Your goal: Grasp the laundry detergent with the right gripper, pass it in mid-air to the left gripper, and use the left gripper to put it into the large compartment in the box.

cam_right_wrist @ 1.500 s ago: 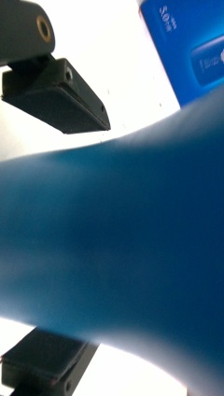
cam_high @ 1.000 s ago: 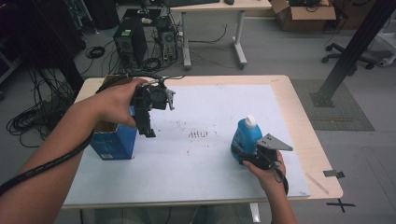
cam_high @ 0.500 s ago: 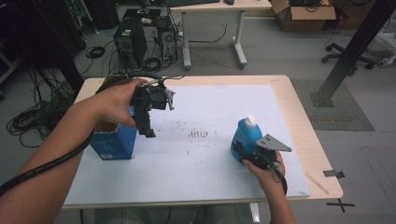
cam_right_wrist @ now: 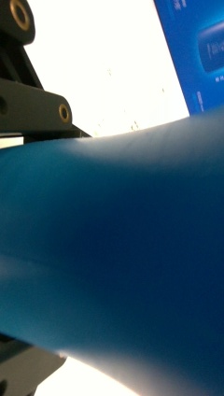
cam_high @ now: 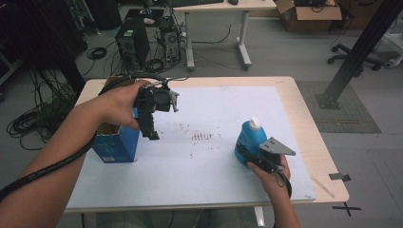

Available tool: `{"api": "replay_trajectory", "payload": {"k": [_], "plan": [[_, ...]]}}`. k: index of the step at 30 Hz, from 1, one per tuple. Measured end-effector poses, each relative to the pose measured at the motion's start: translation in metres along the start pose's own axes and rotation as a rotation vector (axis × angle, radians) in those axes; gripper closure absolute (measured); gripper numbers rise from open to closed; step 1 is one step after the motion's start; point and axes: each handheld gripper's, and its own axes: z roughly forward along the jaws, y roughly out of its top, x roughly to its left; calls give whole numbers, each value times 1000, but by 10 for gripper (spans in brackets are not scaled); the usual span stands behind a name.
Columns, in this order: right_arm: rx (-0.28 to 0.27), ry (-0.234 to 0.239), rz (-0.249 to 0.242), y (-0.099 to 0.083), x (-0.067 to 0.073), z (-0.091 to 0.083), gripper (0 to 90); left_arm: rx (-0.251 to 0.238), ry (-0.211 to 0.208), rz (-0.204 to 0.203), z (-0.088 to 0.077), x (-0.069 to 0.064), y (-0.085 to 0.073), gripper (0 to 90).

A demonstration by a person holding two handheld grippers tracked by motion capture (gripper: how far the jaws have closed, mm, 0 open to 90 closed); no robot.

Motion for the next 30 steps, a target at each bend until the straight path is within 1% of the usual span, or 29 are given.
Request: {"api": "replay_trajectory", "payload": {"k": [4, 7, 12, 15, 18, 21, 22, 24, 26, 27, 30], "plan": [[18, 8, 2, 3, -1, 1, 452, -1, 1, -4, 0, 0, 0, 2], [15, 16, 2, 4, -1, 0, 454, 1, -1, 4, -1, 0, 0, 2], [-11, 35, 20, 12, -3, -5, 455, 1, 1, -5, -2, -1, -1, 2], [-17, 49, 12, 21, -4, -10, 456, -1, 3, -2, -4, -1, 0, 2], [-27, 82, 4, 34, -4, -16, 457, -3, 2, 0, -7, -2, 1, 2], [-29, 117, -14, 49, -4, -23, 457, -8, 1, 1, -9, -3, 1, 2], [-27, 134, -25, 55, -4, -25, 457, -9, 0, 3, -11, -3, 2, 2], [-26, 154, -46, 63, -4, -29, 457, -15, -2, 5, -13, -4, 2, 2], [-27, 179, -53, 71, -4, -32, 457, -21, -5, 7, -15, -5, 2, 2], [-28, 196, -58, 75, -5, -33, 457, -23, -6, 13, -16, -5, 3, 2], [-40, 252, -74, 84, -6, -36, 457, -28, -10, 11, -20, -6, 3, 2]]}}
